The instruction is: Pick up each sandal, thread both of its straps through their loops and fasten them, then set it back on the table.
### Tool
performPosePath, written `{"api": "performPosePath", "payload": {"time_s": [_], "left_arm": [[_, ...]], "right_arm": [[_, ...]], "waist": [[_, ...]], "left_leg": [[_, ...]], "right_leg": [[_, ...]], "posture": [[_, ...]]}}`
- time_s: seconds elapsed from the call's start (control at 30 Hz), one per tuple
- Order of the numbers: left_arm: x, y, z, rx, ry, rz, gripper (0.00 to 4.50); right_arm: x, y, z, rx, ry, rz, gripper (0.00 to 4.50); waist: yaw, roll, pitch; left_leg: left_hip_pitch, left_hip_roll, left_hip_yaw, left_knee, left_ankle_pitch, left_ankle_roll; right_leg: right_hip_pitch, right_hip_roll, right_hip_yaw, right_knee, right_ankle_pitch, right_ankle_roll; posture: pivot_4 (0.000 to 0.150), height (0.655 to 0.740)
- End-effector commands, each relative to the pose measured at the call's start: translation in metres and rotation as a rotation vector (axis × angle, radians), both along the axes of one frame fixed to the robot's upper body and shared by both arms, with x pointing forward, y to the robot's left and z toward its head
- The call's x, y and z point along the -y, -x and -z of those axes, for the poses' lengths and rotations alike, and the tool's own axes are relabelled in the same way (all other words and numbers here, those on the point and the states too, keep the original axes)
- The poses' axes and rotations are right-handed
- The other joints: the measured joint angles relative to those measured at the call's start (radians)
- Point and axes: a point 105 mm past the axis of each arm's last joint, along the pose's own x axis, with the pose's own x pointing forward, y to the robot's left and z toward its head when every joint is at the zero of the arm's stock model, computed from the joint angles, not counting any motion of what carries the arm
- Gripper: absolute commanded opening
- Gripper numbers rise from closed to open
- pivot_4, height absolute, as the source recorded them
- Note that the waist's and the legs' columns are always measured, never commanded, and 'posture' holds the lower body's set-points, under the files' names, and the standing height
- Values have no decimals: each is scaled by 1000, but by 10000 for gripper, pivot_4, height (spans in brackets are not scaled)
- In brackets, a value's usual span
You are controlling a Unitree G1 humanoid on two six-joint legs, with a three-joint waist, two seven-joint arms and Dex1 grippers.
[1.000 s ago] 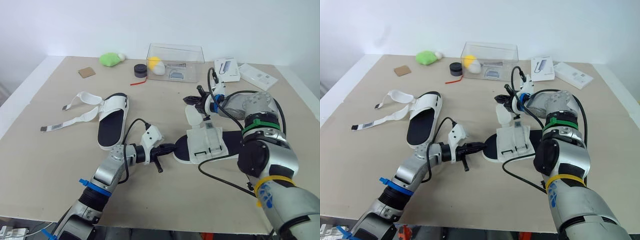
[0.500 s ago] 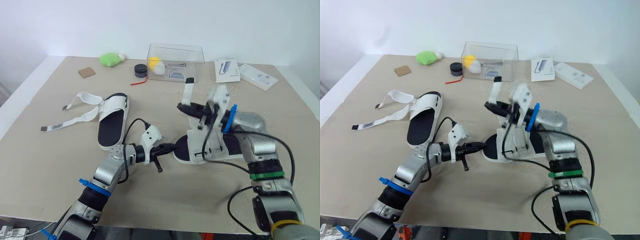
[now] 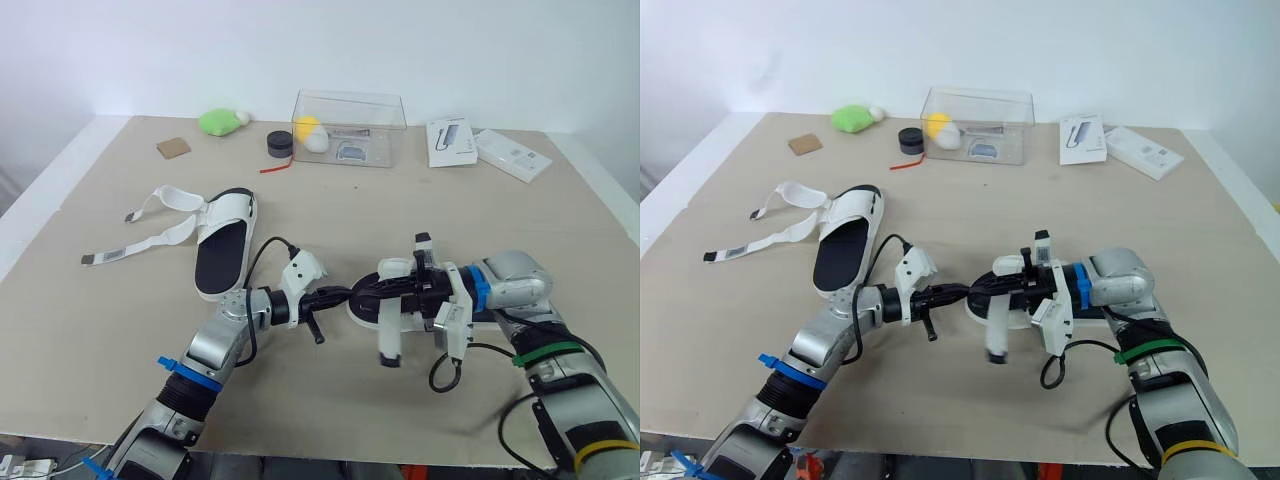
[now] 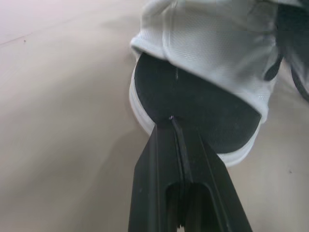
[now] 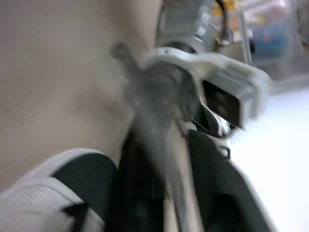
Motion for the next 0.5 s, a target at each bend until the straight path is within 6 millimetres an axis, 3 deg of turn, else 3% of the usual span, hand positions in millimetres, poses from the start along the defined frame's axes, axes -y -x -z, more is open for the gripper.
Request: {"api": "performPosePath", "payload": {"time_s": [0.03, 0.2, 0.5], "left_arm": [[-2, 0, 11, -27, -35, -9, 0], [-2, 1, 11, -28, -34, -7, 0], [2, 0, 7, -21, -21, 4, 0]], "right_arm": [[2, -3, -17, 26, -56, 5, 25711], [5, -9, -40, 57, -70, 29, 44466], [46, -17, -31, 138, 187, 118, 44466]], "waist": [[0, 0, 0], [1, 0, 0], [4, 1, 0]], "left_leg": [[0, 0, 0, 0, 0, 0], [1, 0, 0, 1, 0, 0], [1, -1, 0, 0, 0, 0]], "right_leg": [[0, 0, 0, 0, 0, 0], [1, 0, 0, 0, 0, 0], [1, -1, 0, 0, -1, 0]], "posture": [[1500, 7400], [1500, 7400], [1500, 7400]]}}
